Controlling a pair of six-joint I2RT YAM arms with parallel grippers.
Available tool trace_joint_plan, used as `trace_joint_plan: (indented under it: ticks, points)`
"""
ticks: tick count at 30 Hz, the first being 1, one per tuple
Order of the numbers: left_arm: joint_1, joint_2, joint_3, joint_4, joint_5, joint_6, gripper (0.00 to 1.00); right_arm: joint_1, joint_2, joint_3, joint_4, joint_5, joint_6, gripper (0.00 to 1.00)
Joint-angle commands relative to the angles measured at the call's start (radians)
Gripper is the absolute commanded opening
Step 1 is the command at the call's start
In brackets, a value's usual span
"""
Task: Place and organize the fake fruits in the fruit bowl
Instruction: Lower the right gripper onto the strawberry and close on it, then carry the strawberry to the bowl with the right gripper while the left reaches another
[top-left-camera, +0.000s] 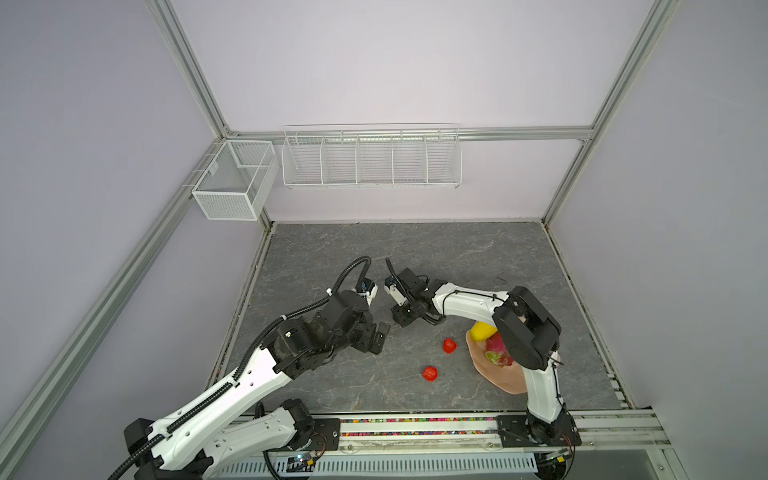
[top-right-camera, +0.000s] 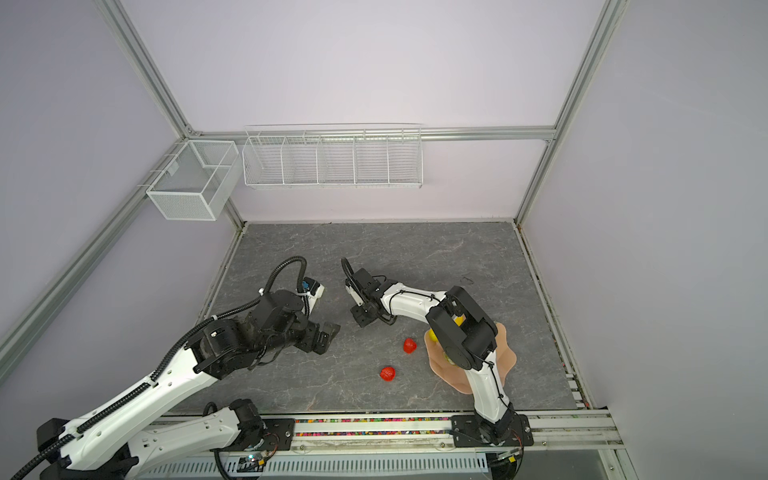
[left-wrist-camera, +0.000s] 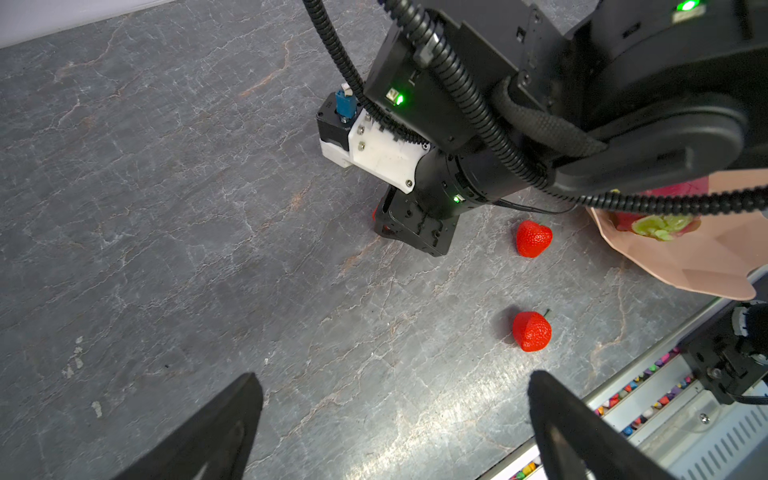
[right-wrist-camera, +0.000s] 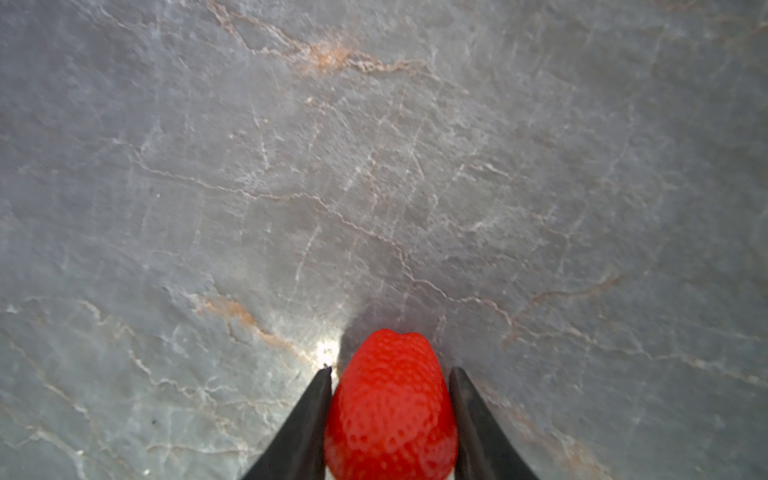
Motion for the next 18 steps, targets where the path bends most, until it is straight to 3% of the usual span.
trace_joint_plan:
  ticks: [1, 5, 9, 18]
  points:
    - [0.005, -0.019, -0.018, -0.019, -0.02, -0.008, 0.99, 0.003, -0.038, -0.016, -0.003, 0.028, 0.008, 0.41]
    - [0.004, -0.018, -0.02, 0.002, -0.001, 0.005, 0.99, 0.001, -0.15, -0.078, -0.026, 0.045, 0.042, 0.4]
    - [0.004, 0.023, -0.041, 0.096, 0.111, 0.065, 0.99, 0.0, -0.401, -0.249, -0.08, 0.112, 0.142, 0.39]
    - [0.004, 0.144, -0.039, 0.44, 0.434, 0.134, 0.99, 0.049, -1.021, -0.508, -0.475, 0.45, 0.584, 0.37]
